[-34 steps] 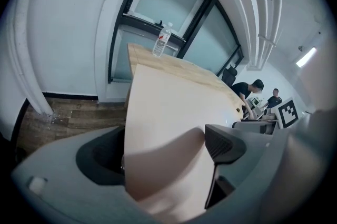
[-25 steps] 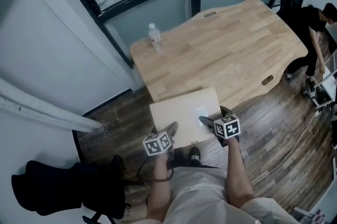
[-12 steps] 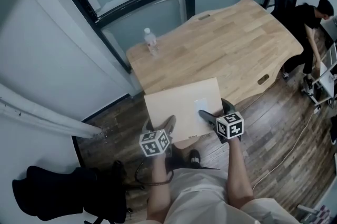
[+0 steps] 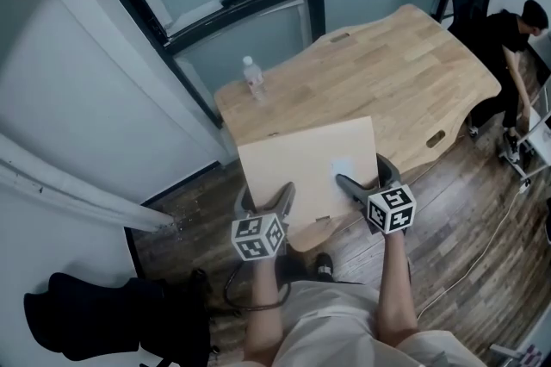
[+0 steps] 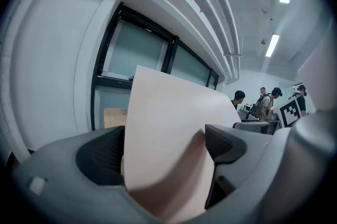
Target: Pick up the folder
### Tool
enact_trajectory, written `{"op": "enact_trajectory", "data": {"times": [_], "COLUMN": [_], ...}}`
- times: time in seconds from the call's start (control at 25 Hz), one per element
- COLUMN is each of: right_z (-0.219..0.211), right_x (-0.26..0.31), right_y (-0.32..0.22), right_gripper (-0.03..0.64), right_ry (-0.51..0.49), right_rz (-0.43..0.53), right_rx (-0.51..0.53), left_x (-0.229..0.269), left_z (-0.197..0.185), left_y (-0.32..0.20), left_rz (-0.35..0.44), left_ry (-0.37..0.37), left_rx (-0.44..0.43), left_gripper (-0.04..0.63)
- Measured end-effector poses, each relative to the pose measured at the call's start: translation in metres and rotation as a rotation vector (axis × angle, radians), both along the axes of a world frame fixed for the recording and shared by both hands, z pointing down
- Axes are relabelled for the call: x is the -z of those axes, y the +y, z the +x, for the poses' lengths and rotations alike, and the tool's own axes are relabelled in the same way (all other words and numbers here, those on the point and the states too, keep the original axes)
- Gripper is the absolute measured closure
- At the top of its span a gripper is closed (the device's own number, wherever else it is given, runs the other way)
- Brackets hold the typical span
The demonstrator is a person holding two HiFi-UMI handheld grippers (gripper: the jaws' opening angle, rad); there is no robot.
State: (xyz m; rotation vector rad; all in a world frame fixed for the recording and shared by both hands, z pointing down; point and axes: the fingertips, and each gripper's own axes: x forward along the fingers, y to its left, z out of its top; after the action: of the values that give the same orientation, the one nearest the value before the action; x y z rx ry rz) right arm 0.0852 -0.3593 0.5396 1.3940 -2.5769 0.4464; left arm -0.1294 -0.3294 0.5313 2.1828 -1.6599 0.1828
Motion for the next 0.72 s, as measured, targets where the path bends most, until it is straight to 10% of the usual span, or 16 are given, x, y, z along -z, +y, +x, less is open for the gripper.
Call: {"op": "enact_trajectory", "data": {"times": [0.72], "right_z": [-0.029], "right_x": [0.052], "right_y": [-0.007], "right_gripper": [0.135], "right_ry": [-0.015], "right_rz": [0.113], "right_rx": [0.062], "left_x": [0.055], "left_z": [-0.026], "left_y": [0.005], "left_rz": [0.116], "left_ry": [-0.034], "left_rx": [0.036], "left_gripper": [0.137]}}
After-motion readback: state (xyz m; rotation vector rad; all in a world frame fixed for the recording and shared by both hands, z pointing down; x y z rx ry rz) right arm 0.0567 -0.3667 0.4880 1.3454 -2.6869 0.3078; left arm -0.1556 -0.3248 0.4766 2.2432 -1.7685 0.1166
